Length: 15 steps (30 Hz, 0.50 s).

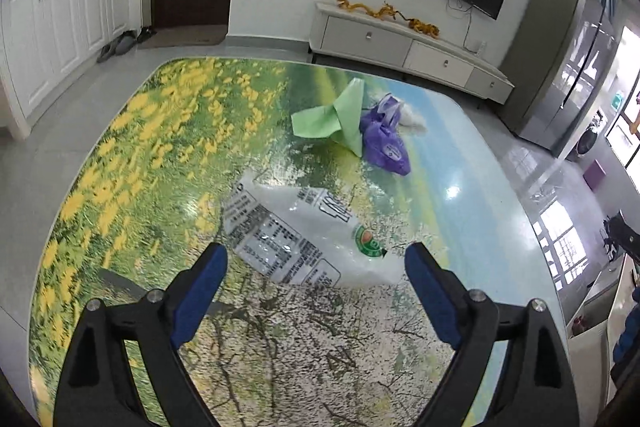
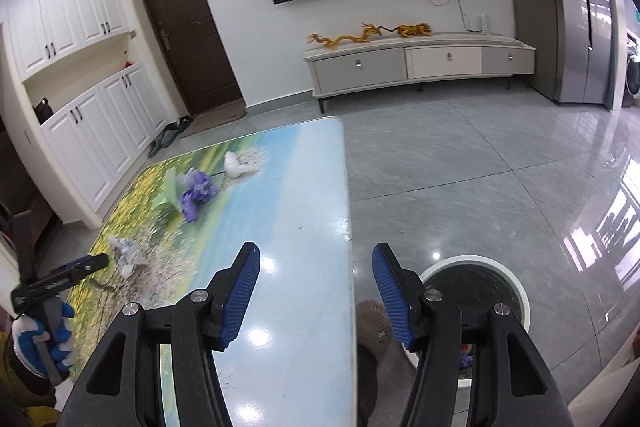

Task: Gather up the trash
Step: 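Grasp the white printed plastic bag with the left gripper while the right grasps white tissue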

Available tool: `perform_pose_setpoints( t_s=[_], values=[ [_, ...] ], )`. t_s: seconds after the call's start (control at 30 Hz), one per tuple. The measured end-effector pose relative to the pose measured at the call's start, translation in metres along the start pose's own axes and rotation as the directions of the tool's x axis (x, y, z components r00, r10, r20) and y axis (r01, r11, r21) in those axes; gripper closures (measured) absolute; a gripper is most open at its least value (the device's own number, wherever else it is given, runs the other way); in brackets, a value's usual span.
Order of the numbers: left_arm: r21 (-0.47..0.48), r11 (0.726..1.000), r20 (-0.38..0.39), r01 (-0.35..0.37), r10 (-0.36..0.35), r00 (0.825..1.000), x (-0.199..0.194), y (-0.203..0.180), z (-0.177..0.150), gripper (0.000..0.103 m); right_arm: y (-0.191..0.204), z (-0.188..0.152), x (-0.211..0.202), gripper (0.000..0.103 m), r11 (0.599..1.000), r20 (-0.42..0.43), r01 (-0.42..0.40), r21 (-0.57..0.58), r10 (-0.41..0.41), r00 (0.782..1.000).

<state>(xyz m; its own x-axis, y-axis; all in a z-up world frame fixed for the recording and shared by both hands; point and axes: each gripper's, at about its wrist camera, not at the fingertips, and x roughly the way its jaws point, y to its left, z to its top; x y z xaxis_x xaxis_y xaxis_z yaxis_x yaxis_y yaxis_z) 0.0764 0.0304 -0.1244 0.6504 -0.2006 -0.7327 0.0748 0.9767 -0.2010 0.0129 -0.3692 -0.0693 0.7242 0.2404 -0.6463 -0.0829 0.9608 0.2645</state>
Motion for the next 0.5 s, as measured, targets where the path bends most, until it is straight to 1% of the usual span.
perform_pose_setpoints(
  t_s=[0.1,0.17,0.23,0.27,0.3,0.33,0.4,0.47,0.5],
  values=[
    [0.012,0.999,0.006,-0.048,0.048,0.999,0.007,-0.012,0.002,0.013,0.007,-0.004,-0.003,0.047,1.0,-0.002,-0.002,-0.018,0.002,1.0],
    [0.03,0.997,-0.007,-0.077,0.077,0.997,0.017,-0.022,0.007,0.013,0.01,-0.007,-0.005,0.047,1.0,-0.001,-0.003,-0.024,0.003,1.0],
    [0.056,0.99,-0.01,-0.126,0.127,0.992,0.027,-0.029,0.01,0.013,0.01,-0.008,-0.006,0.046,1.0,-0.002,-0.004,-0.022,0.004,1.0],
    [0.073,0.984,-0.007,-0.165,0.166,0.986,0.033,-0.031,0.01,0.013,0.009,-0.008,-0.007,0.046,1.0,-0.003,-0.002,-0.021,0.002,1.0],
    [0.083,0.979,-0.009,-0.188,0.189,0.982,0.038,-0.03,0.009,0.013,0.009,-0.008,-0.007,0.046,1.0,-0.005,-0.001,-0.022,0.001,1.0],
    [0.082,0.978,-0.018,-0.194,0.196,0.981,0.043,-0.027,0.008,0.013,0.01,-0.008,-0.007,0.046,1.0,-0.005,0.0,-0.023,0.0,1.0],
    [0.06,0.984,-0.042,-0.171,0.173,0.984,0.049,-0.015,0.006,0.014,0.011,-0.006,-0.005,0.046,0.999,-0.009,0.002,-0.032,-0.002,1.0],
    [0.04,0.99,-0.044,-0.135,0.137,0.99,0.05,-0.003,0.006,0.025,0.014,-0.005,-0.002,0.046,0.999,-0.016,0.003,-0.042,-0.004,1.0],
    [0.029,0.994,-0.05,-0.108,0.109,0.993,0.051,0.003,0.007,0.036,0.016,-0.003,0.002,0.046,0.999,-0.02,0.001,-0.045,-0.002,1.0]
  ],
)
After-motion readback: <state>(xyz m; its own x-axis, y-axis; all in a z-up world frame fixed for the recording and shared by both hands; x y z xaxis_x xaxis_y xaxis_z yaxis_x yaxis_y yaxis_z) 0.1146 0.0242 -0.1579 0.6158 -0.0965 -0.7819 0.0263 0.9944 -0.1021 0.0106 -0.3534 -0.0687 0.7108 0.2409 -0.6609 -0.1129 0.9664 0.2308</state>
